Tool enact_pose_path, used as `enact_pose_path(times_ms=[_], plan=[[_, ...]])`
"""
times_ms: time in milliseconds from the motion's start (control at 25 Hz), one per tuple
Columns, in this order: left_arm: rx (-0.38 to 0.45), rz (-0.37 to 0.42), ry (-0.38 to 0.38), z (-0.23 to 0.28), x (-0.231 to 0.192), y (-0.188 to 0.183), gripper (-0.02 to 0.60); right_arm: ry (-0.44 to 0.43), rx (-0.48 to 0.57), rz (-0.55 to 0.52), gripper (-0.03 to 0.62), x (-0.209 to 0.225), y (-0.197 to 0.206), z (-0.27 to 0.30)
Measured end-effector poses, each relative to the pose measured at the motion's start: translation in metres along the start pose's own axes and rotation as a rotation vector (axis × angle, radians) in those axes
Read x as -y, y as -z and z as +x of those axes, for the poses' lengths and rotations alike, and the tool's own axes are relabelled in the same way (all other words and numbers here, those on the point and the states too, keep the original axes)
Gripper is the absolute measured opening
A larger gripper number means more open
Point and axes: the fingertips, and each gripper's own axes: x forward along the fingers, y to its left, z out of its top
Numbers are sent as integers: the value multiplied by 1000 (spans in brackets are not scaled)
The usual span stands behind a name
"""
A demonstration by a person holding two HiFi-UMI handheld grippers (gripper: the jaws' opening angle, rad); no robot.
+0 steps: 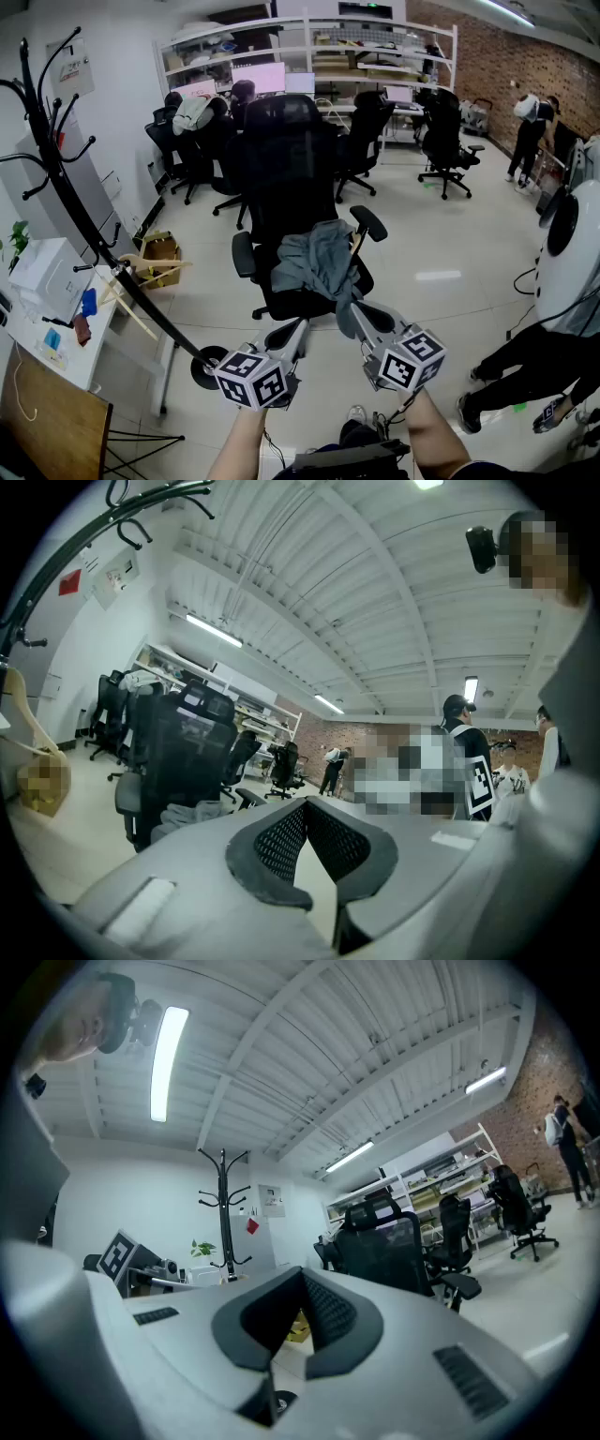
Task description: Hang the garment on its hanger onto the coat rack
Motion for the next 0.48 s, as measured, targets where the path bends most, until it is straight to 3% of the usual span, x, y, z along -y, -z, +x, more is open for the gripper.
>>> enact_pose_path(times_ms=[480], plan=[[29, -10, -61, 91, -27, -18, 0, -55, -19, -1, 15, 90, -22, 39]])
